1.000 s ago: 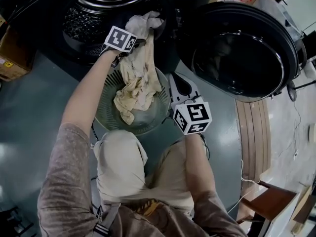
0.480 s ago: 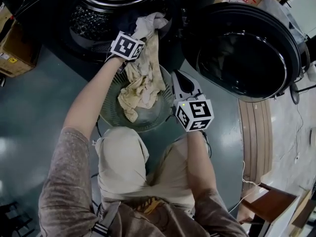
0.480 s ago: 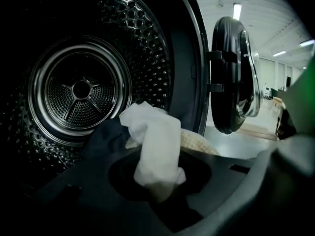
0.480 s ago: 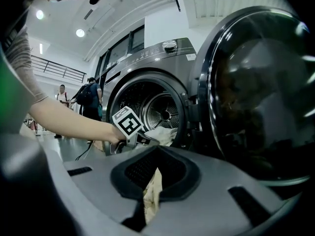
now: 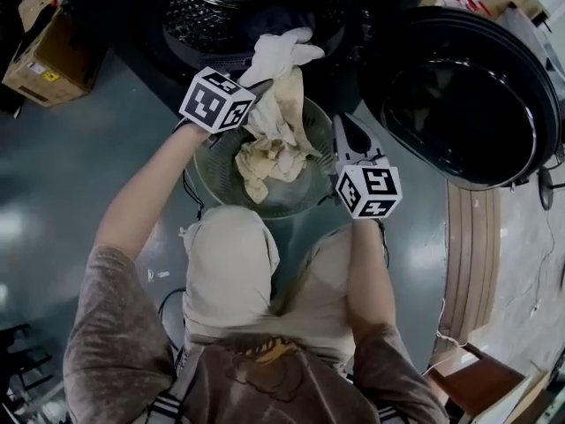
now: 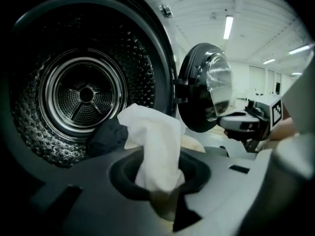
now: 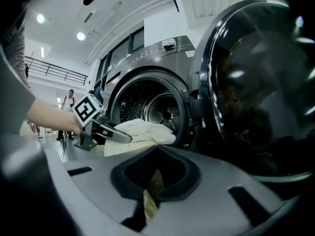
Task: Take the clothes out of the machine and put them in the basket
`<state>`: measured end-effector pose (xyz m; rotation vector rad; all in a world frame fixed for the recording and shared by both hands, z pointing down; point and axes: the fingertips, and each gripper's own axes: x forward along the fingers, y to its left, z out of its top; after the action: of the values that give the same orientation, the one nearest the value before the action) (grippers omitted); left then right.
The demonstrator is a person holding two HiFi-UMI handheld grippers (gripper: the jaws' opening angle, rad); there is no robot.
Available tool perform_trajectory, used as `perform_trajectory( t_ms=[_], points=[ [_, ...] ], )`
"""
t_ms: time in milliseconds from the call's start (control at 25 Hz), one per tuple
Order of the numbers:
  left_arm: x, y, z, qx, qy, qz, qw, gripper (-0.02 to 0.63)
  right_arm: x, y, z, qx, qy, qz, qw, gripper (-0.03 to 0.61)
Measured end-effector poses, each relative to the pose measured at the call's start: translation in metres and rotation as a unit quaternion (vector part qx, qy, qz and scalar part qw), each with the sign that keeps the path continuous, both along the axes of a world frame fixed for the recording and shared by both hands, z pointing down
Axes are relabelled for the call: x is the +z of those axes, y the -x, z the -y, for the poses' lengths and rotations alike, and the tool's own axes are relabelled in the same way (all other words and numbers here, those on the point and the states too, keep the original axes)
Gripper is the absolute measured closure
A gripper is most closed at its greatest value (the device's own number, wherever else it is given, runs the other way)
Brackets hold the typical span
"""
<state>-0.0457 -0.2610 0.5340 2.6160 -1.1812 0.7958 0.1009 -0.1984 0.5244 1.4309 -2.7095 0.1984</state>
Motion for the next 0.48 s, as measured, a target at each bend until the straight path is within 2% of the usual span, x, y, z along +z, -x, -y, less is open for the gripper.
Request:
perform_trajectory(
  t_ms=[240, 480],
  points=[
    [-0.003, 0.015, -0.057, -0.005, 0.019, -0.017, 0.9997, 0.525, 0.001, 0.011, 0.003, -0.015, -0.005, 0.007, 1.000, 0.580],
    [0.012, 0.018, -0.105, 0.003, 0.060, -0.015, 0.9981, 0.522, 0.007, 0.009, 0.004, -0.018, -0.001, 0.003, 1.000, 0.580]
  ],
)
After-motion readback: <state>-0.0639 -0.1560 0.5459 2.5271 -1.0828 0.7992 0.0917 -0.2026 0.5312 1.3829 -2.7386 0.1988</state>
